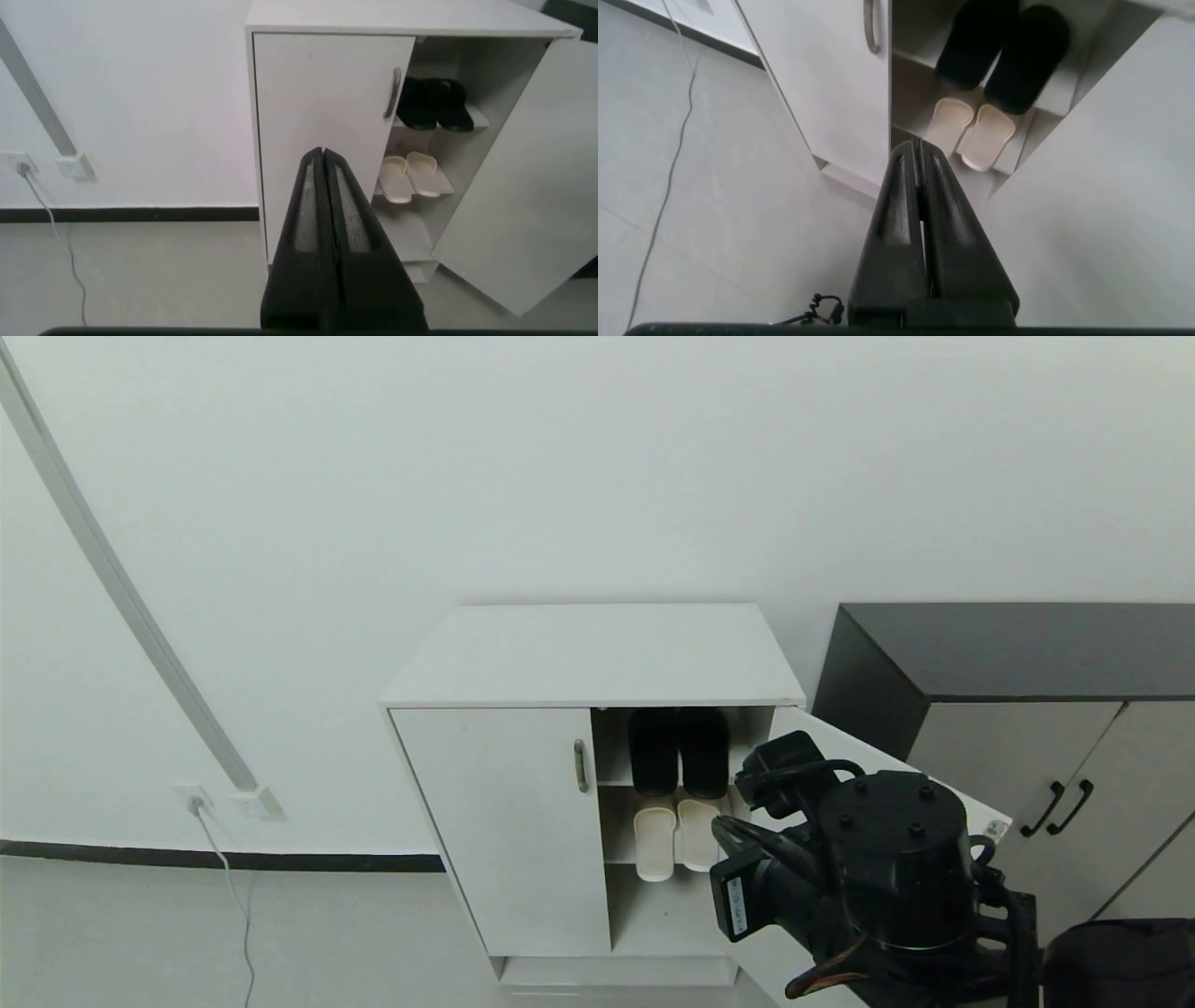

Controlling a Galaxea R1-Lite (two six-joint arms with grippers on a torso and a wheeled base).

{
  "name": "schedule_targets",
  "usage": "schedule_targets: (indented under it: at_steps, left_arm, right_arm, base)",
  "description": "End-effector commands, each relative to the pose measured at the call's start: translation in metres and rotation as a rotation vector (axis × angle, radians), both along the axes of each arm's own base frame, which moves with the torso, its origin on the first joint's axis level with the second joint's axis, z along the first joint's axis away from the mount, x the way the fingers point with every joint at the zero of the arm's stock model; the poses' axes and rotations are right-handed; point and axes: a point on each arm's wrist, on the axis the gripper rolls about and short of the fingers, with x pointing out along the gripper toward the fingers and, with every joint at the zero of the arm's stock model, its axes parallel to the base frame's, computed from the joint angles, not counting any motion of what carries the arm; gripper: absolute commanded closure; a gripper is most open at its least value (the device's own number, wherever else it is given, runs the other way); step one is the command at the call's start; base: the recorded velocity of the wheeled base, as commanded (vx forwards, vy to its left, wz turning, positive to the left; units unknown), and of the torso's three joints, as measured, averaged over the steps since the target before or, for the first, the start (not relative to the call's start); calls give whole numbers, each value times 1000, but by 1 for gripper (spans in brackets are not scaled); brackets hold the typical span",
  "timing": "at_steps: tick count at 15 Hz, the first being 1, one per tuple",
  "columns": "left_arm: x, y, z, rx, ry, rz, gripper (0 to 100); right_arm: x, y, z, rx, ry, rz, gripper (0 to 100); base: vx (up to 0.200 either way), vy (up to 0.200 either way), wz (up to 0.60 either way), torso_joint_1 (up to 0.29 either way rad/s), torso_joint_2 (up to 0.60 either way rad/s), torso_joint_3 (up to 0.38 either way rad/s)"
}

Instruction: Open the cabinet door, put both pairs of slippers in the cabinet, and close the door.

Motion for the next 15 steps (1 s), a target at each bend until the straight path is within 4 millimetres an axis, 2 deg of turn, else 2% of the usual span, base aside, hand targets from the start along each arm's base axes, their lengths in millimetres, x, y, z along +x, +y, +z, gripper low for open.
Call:
schedule_targets:
  at_steps: [1,5,10,15]
  left_arm:
    - [0,0,0,0,0,3,100]
    - [0,0,0,0,0,1,100]
    - [0,0,0,0,0,3,100]
    - [0,0,0,9,0,3,100]
  right_arm:
    - [0,-1,0,0,-1,-1,100]
    - [2,-2,-2,-15,-2,-3,100]
    - [1,-3,-2,-19,-1,-4,100]
    - [4,-5,-2,-30,-6,-12,100]
  base:
    - [0,0,0,271,-618,-339]
    - [0,0,0,185,-413,-223]
    - [0,0,0,8,-15,-11]
    - [0,0,-600,5,-3,3]
